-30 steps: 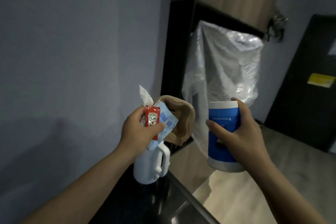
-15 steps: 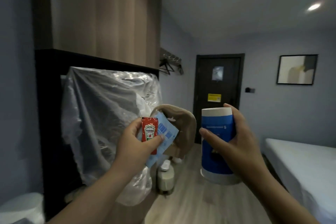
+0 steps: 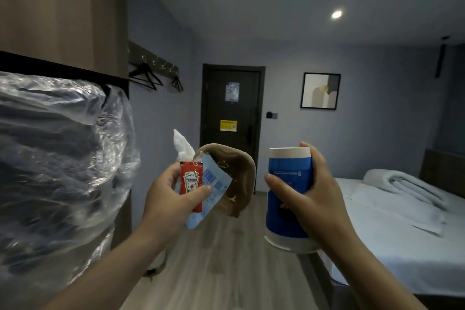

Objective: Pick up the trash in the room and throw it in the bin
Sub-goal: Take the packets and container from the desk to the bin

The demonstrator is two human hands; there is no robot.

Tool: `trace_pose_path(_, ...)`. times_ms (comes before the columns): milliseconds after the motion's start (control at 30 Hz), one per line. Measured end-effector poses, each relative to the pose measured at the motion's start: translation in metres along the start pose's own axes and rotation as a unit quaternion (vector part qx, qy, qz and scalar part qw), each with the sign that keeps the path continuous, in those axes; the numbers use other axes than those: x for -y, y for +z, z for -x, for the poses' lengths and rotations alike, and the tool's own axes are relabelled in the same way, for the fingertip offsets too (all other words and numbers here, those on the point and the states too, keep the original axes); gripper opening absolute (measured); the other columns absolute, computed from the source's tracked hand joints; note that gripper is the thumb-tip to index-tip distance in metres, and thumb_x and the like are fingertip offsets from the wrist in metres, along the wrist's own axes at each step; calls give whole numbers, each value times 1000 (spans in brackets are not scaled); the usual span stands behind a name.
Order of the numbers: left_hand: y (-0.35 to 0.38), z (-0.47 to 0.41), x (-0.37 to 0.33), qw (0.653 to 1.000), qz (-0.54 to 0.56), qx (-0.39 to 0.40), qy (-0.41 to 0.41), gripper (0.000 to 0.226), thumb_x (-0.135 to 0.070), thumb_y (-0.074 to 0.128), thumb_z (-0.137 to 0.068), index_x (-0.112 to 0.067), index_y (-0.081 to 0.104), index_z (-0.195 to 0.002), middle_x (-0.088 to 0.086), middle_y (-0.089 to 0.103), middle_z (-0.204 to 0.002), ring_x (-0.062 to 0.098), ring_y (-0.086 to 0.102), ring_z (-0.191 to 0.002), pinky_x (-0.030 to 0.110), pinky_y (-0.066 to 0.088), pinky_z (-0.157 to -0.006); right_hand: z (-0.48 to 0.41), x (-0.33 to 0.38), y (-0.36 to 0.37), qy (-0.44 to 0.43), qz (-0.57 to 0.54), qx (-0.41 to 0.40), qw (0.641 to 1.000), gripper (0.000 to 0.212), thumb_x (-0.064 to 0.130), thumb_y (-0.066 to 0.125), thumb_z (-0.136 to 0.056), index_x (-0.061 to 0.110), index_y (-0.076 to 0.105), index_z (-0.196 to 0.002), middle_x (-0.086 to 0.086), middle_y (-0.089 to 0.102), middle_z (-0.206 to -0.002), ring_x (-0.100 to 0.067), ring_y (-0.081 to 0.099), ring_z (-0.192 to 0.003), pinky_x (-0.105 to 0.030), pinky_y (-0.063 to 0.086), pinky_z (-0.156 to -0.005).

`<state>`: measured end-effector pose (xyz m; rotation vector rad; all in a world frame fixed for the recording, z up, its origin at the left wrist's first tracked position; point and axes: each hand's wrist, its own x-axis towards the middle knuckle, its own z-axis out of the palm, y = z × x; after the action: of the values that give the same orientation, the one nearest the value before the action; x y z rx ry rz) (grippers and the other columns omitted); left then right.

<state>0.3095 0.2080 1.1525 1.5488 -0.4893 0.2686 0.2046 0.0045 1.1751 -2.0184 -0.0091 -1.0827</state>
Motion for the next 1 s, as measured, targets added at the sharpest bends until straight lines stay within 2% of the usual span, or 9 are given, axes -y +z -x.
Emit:
trace_pose_path(100,28,-33,24,1000,9,12,0,43,-17,78,-75,-22,58,-112,-1,68,-104,22,67,-96,44,59,-80,-29,-38,7,12,17,-4,1000,86,53,70,-66,33,29,-140,27,49,-100,-4,59,-88,-13,45,-63)
trace_pose_path(200,49,-77,51,1000,22,19,-1,44,-16,76,-76,-20,57,-116,-1,67,-104,20,67,-95,40,59,-81,-67,-76,20,15,24,-6,1000,90,57,65,-62,34,28,-140,28,48,-100,-4,59,-88,-12,45,-61)
trace_pose_path(300,65,-133,80,999,31,16,-10,40,-16,76,-76,-22,57,-111,-1,67,-102,21,67,-94,40,59,-80,-114,-112,42,26,30,3,999,85,49,71,-69,33,28,-141,26,49,-101,-4,59,-88,-12,44,-61)
trace_pose_path(533,116,-249,140,999,37,26,-23,31,-14,76,-77,-30,58,-97,-4,69,-95,15,69,-85,23,58,-62,-214,-200,83,43,47,14,998,82,45,72,-72,32,29,-140,26,50,-101,0,58,-87,-9,46,-57)
trace_pose_path(667,157,-301,173,998,29,34,-43,33,-15,76,-76,-30,58,-100,-4,69,-97,16,70,-86,26,59,-64,-259,-254,92,52,50,15,997,89,56,66,-64,33,27,-141,29,49,-99,1,58,-87,-6,46,-56)
trace_pose_path(800,200,-354,207,999,8,26,-46,35,-15,77,-76,-28,59,-102,-5,69,-97,15,70,-85,24,58,-62,-311,-323,101,55,32,15,998,82,42,73,-74,31,29,-142,25,51,-100,-1,59,-87,-9,46,-56)
trace_pose_path(867,224,-382,221,999,-4,16,-43,35,-16,78,-76,-27,59,-103,-4,69,-97,15,70,-84,24,59,-62,-340,-356,106,51,19,12,998,81,41,73,-74,30,29,-142,23,51,-102,-4,60,-88,-10,46,-57)
trace_pose_path(1000,267,-446,243,998,-36,-1,-54,40,-18,78,-75,-23,59,-110,-1,69,-100,19,69,-88,36,61,-72,-407,-413,113,41,-10,13,999,79,44,73,-73,32,31,-139,22,54,-99,0,60,-86,-11,47,-58)
